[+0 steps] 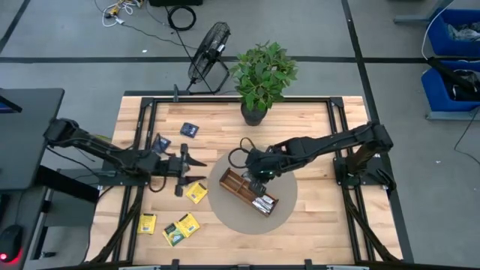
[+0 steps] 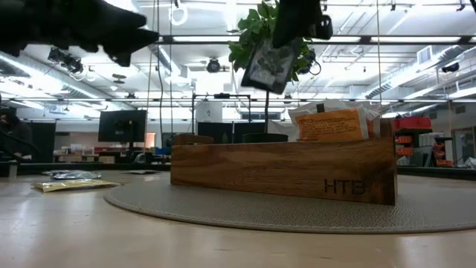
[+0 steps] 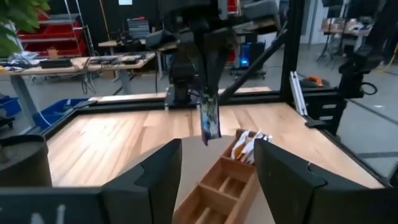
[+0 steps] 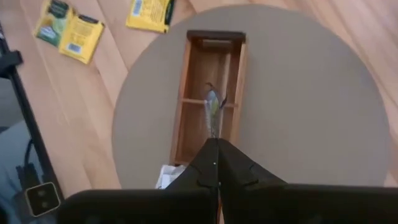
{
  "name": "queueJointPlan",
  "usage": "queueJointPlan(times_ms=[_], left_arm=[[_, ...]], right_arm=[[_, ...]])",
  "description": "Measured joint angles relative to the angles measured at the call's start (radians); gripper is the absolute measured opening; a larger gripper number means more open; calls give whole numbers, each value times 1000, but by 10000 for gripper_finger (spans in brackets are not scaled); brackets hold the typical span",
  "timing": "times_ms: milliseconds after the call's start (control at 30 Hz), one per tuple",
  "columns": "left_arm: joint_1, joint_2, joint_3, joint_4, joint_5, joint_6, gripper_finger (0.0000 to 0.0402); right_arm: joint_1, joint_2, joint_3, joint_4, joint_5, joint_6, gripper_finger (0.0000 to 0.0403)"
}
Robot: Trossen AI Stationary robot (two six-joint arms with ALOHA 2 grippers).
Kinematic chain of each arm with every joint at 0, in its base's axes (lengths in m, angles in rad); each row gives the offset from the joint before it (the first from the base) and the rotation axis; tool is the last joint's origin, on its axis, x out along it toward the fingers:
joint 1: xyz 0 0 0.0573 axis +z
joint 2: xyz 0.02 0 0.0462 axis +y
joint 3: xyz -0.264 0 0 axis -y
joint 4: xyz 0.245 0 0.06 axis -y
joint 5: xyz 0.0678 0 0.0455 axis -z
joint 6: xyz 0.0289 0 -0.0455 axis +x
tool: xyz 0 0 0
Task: Pick & Place Tea
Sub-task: Put the purple tea bag into the middle section of the wooden organizer
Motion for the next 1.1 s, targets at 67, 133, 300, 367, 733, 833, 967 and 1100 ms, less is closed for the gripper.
queueJointPlan(times_ms=[67,133,300,367,733,833,967,1100], left_arm=[[-1,-42,-30,-6,7,-11,204],[-1,-82,-54,-4,15,-12,204],[0,-165,-95,-7,15,-12,204],[0,-180,-97,-6,14,-12,204],[0,-191,-100,-24,3,-12,204],[0,-190,-100,-32,3,-16,204],[0,-190,-100,-40,3,-19,204],[0,-190,-99,-44,2,-19,204]], right_arm=[[2,21,1,2,-24,1,0],[2,40,1,4,-55,3,0],[2,93,2,42,-127,-1,0],[2,112,2,46,-134,-1,0],[-8,141,3,17,-71,-3,0],[-14,155,3,13,-84,-6,0],[-15,179,2,-8,-98,-9,0],[-18,188,2,-18,-99,-16,0]])
